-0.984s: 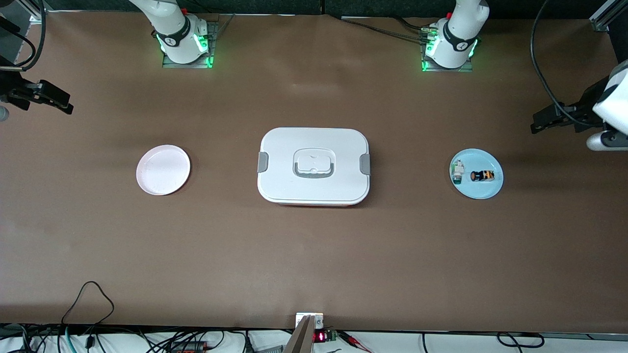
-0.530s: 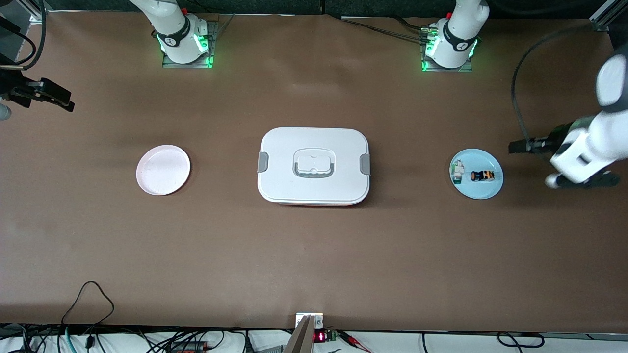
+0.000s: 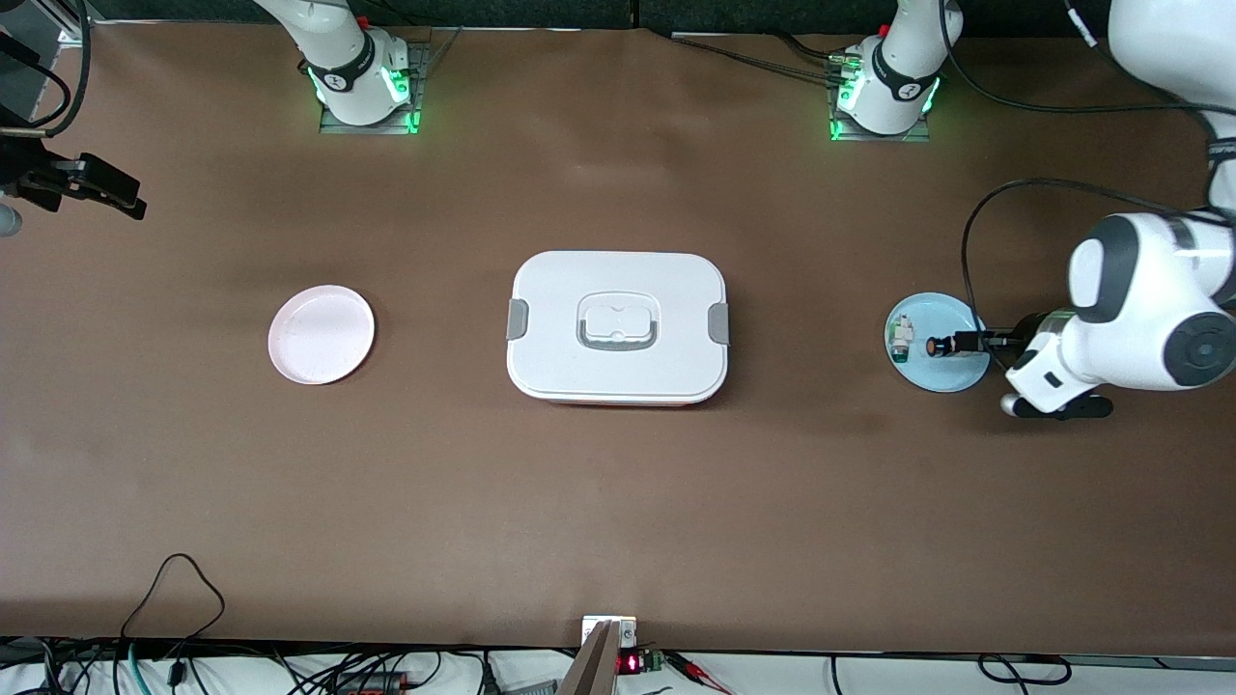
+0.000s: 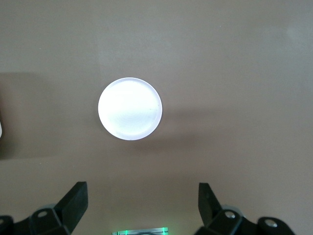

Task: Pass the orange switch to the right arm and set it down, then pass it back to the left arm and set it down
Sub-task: 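Lower the left gripper onto the orange switch on the blue plate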

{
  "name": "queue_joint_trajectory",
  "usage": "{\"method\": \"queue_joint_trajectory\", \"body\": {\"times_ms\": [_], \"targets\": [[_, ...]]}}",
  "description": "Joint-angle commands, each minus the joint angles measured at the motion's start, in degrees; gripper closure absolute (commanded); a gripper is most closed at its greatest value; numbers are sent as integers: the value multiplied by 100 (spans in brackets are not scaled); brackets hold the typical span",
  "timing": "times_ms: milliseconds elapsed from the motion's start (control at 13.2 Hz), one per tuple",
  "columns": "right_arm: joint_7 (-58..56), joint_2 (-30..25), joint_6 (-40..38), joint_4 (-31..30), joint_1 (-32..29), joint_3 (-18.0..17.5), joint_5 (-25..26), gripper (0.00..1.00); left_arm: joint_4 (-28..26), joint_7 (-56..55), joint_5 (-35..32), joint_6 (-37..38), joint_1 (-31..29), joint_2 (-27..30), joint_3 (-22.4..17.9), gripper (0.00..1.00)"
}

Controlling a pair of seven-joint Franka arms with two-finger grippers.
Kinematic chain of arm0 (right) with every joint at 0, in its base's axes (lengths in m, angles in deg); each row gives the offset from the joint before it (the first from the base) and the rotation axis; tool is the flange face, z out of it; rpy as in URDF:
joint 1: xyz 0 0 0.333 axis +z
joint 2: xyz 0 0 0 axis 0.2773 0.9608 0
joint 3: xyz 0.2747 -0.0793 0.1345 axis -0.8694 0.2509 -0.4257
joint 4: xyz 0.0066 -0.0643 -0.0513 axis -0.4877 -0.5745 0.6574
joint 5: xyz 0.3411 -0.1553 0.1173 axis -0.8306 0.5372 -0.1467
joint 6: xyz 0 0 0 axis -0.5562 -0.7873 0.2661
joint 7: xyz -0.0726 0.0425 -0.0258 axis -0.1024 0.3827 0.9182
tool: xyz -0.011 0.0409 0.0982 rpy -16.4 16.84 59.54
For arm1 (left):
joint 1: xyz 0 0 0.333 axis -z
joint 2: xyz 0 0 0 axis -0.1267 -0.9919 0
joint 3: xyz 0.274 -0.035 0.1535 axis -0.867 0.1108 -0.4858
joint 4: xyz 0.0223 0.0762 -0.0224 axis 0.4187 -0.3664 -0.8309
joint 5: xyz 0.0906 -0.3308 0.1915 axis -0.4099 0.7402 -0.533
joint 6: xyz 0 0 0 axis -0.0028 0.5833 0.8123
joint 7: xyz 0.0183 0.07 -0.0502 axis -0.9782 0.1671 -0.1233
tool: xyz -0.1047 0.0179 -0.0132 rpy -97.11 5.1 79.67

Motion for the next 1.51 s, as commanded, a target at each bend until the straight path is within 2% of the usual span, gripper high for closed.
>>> {"method": "queue_joint_trajectory", "body": {"times_ms": [0,454,984,1438], "targets": [[-56,-26,-110,50,7,15,-75,0,-475,436,-127,-630,-233,-80,12,0],[-56,-26,-101,59,8,15,-75,0,-528,683,-119,-1096,-462,-661,12,0],[-48,159,-22,59,60,15,-75,0,-669,508,5,-1221,-480,-855,29,0],[-30,431,-48,103,464,15,30,0,-633,24,215,-1168,-463,-802,91,0]]}}
